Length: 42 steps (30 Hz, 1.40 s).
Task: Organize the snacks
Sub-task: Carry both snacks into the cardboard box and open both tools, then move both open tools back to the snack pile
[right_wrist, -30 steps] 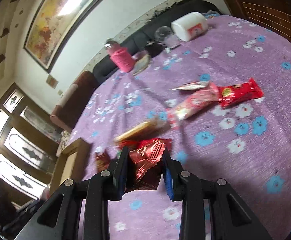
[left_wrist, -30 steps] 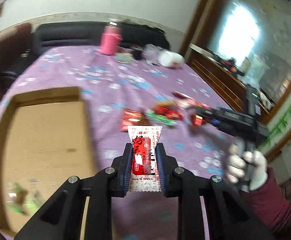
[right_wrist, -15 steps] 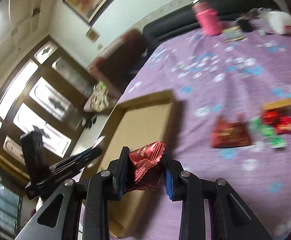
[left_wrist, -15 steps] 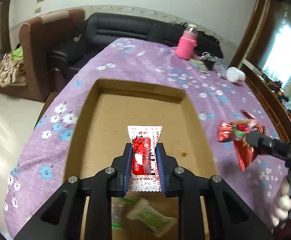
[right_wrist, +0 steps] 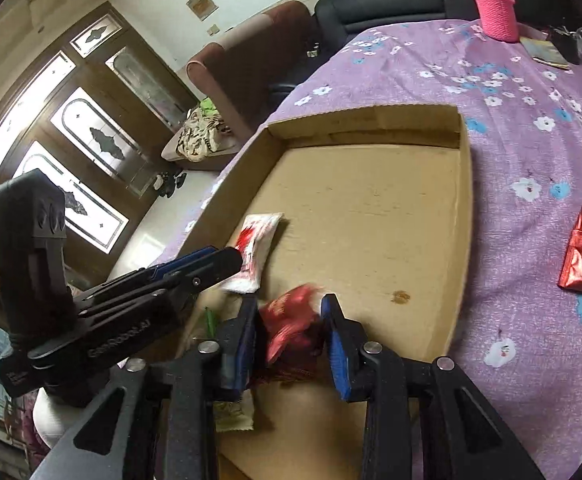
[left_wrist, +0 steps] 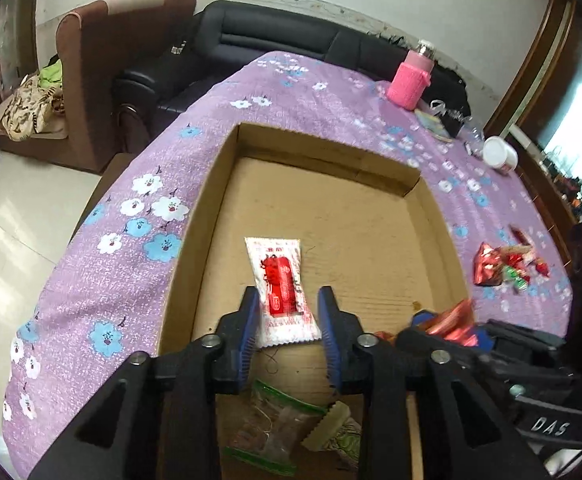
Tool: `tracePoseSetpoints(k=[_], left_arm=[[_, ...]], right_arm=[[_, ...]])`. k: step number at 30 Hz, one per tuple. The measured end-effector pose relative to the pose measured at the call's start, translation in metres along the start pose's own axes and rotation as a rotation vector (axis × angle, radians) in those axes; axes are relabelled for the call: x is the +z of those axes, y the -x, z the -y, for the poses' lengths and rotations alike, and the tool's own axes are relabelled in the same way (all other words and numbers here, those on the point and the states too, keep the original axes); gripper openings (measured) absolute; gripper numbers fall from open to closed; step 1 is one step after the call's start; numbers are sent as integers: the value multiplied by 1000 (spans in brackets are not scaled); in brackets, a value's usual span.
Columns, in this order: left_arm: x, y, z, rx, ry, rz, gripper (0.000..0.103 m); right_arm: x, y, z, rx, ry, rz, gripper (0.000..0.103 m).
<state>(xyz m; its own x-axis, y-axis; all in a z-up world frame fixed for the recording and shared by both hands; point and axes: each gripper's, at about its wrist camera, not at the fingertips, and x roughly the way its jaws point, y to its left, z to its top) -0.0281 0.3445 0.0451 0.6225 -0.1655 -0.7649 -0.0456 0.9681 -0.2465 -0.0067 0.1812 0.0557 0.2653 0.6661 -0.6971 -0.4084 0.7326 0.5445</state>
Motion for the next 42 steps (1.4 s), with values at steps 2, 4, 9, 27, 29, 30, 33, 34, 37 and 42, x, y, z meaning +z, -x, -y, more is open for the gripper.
tracePoseSetpoints(k=[2,4,9,27,29,30,33,34,37,42], left_arm=[[0,9,1,1,4,25,44],[0,18,4,0,4,47,46],[-4,52,16,-33,7,120,62],[-38,75,159,-385,-68,66,81],[-44,69,175,-393,-91,45,81],[-47,67,181,-394,-101,39,81],[-55,58,197,-397,-125,15,81],[-57,56,200,-394,-132,9,81],[-66,48,211,-367,-168,-6,81],[-74,38,216,-362,-211,-31,81]], right_arm=[[-1,2,-1,-4,2,8,53],[-2,7,-3,-4,6,22,55],[-7,38,-1,-12,11,92,54],[-61,215,118,-391,-139,443,72],[-66,224,134,-400,-173,439,72],[-69,229,142,-410,-184,433,72],[-80,241,164,-429,-217,429,72],[-82,246,173,-431,-236,431,72],[-88,262,203,-444,-306,448,72],[-79,279,238,-494,-364,464,72]])
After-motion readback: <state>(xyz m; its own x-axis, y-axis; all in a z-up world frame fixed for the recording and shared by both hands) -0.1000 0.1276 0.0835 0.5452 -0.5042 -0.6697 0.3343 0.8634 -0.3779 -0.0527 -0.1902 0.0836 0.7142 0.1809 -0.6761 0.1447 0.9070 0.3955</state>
